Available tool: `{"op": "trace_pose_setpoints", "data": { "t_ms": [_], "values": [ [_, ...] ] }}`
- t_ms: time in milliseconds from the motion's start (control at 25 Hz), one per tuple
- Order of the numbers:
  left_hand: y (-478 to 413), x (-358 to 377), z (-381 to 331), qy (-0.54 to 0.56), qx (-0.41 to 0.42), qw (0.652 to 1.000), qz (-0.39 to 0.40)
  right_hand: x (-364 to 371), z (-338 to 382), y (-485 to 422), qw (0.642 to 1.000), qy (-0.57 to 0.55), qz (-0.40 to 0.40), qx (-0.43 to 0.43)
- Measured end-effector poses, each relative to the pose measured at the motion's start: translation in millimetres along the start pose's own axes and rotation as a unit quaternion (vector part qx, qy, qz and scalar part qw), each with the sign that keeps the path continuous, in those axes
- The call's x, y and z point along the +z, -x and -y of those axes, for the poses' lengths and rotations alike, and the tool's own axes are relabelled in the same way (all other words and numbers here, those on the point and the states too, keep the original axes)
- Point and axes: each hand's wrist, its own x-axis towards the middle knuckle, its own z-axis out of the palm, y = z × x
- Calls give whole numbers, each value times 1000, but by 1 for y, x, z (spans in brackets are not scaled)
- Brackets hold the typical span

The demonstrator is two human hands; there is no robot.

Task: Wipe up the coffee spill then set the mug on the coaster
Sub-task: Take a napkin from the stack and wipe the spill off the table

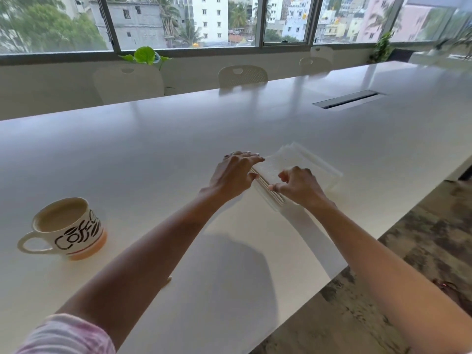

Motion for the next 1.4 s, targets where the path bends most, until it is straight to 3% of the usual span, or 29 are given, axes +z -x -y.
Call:
{"op": "trace_pose_setpoints", "data": {
  "t_ms": [200,720,1080,1400],
  "values": [
    [-23,25,-6,-42,28,998,36,3,-6,3,1000,-12,21,-5],
    [-50,28,-7,-92,33,994,57,-17,-19,-11,997,-54,-39,-43],
    [-37,-23,-6,-83,38,995,-33,-32,11,-13,989,-12,-97,-110],
    [20,-78,21,-161,12,980,-115,-27,73,-1,973,-29,-104,-204]
  ]
}}
